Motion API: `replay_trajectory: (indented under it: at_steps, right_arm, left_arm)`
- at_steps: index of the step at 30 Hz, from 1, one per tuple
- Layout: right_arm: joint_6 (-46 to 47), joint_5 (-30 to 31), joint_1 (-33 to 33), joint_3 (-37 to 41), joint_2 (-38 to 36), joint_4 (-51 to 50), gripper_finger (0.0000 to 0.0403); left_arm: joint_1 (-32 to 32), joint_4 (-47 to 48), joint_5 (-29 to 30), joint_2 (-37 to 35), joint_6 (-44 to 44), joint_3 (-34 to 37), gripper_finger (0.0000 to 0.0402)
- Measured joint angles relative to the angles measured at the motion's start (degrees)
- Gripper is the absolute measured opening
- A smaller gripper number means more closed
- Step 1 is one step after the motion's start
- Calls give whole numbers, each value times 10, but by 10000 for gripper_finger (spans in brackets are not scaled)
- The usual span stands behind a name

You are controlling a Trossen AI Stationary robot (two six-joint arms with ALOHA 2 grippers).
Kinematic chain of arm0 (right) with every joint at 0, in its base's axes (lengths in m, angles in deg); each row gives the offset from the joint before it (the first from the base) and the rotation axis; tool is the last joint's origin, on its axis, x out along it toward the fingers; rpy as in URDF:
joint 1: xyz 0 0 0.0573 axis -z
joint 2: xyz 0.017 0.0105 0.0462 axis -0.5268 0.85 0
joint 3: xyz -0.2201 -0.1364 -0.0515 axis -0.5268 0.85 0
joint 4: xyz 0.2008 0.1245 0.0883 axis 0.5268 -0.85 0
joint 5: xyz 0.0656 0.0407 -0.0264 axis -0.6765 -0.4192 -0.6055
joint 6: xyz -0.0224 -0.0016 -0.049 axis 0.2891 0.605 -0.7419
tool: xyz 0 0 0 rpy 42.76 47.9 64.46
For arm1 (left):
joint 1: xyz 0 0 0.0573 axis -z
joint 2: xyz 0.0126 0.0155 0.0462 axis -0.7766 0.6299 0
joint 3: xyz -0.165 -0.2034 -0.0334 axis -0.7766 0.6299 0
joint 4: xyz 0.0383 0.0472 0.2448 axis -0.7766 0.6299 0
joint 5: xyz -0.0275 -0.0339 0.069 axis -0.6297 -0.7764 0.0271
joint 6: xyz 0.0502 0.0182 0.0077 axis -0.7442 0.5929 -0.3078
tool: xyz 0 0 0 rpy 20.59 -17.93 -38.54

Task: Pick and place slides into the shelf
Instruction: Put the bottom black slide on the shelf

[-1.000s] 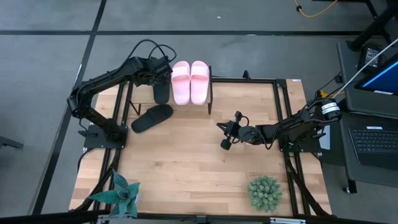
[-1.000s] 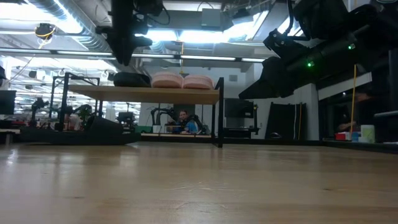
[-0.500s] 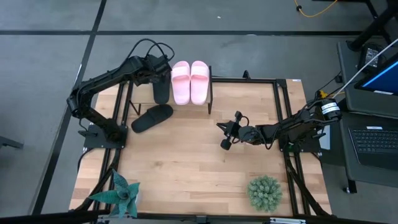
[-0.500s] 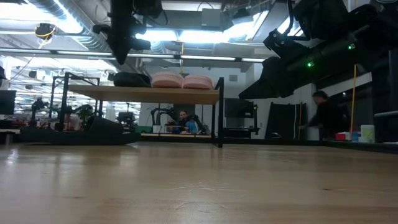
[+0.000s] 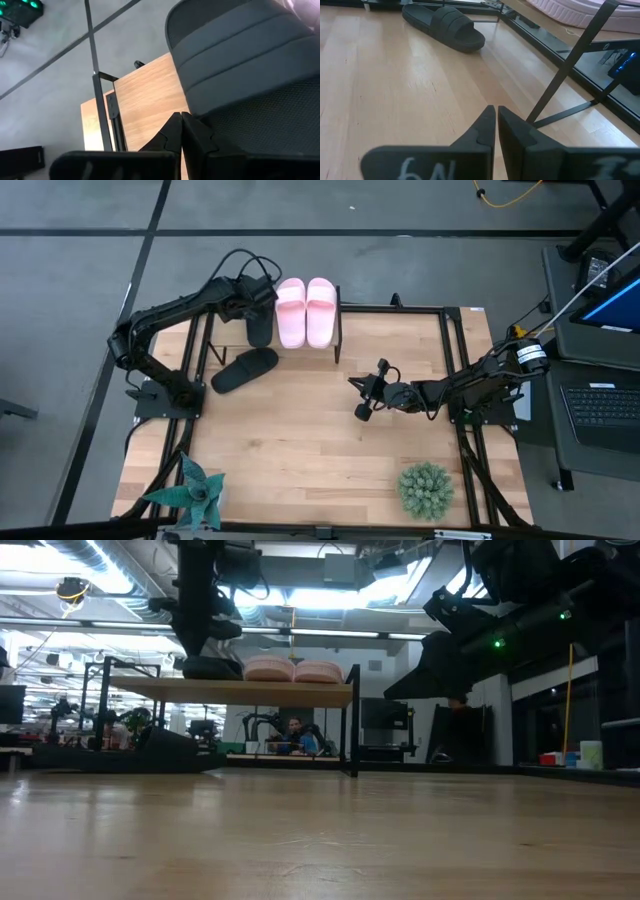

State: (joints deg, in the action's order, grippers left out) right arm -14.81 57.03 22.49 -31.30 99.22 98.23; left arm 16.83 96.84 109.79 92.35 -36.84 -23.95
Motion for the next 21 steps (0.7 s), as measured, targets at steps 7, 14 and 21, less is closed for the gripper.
replay_trajectory:
  at_steps: [7,14,21]
  right_arm:
    - [0,0,0,0,0,0,23]
    - [0,0,0,0,0,0,23]
    - [0,0,0,0,0,0,23]
  left_arm:
    - [-4,-5,-26,0,-1,0,0]
    - [-4,-21,-51,-1,-27,0,0]
    - [-4,-27,-54,-1,-44,0,0]
